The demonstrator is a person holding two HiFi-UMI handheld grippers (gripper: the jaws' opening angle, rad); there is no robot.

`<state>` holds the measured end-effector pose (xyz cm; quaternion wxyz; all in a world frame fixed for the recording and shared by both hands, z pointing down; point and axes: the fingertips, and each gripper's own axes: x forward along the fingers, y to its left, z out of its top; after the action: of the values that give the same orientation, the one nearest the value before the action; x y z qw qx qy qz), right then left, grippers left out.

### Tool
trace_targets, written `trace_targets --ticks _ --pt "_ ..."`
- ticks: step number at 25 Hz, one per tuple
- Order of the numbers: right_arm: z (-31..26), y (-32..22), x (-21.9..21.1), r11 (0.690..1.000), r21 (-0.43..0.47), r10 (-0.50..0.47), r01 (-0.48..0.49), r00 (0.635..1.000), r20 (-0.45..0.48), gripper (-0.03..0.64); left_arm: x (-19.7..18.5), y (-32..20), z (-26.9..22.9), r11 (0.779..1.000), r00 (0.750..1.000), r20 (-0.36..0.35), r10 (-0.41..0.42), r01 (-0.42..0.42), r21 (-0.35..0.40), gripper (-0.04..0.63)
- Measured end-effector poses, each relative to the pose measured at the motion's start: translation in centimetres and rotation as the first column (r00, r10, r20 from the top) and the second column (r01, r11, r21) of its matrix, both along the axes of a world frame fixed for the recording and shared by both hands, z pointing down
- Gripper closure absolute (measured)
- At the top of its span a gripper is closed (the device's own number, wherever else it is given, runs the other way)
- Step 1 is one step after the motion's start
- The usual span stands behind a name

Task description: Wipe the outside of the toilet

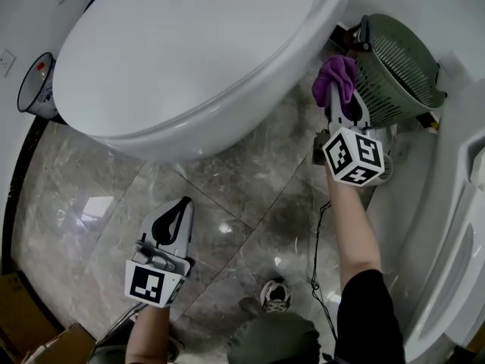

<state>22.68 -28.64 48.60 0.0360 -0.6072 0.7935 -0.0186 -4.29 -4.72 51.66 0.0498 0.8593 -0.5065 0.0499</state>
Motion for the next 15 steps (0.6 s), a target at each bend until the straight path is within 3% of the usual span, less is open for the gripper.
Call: trace_targets --ticks 8,15 --pt "1.9 12.1 -7.0 0.981 0.025 -0.195 0.194 0.981 0.021 0.551 -1.9 -0.3 -1.0 0.999 1.0 -0.019 -0.006 0.006 0.041 0.588" --pt "5.2 18.4 -15.2 0.939 0.036 -0.34 0.341 0.939 -0.043 0.55 -4.8 -0.2 -1.4 0.997 0.998 -0.047 -0.043 0.046 0.061 0.589"
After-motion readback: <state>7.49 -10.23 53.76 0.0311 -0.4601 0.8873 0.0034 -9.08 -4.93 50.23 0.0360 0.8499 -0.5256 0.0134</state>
